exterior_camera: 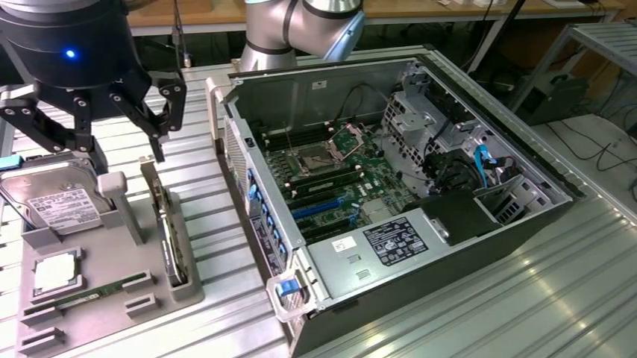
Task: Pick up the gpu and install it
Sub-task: 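Pick up the gpu and move the gpu toward the slot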
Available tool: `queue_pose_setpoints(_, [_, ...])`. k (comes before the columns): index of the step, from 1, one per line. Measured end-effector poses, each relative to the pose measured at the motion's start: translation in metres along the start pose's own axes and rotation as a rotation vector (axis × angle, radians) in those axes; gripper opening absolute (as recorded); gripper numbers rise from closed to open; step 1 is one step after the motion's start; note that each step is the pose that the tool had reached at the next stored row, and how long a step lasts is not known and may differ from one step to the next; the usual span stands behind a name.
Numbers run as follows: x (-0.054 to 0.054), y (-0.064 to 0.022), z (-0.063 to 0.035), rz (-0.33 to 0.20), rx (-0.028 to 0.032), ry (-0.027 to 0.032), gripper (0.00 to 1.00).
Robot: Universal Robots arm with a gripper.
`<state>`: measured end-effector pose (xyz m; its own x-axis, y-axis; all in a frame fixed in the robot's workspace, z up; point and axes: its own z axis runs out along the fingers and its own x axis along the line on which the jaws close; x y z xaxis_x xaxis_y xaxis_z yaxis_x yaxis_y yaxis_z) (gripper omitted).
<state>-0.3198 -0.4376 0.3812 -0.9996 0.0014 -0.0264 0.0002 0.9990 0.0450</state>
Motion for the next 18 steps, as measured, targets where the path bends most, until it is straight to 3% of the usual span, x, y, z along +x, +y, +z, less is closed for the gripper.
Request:
queue_pose_setpoints(7, [-0.001, -0.0033, 0.0132, -0.02, -0.0007, 0.0022, 0.6])
queue_pose_setpoints(18, [-0.001, -0.0092, 0.0227, -0.024, -0.0006, 0.0024, 0.6])
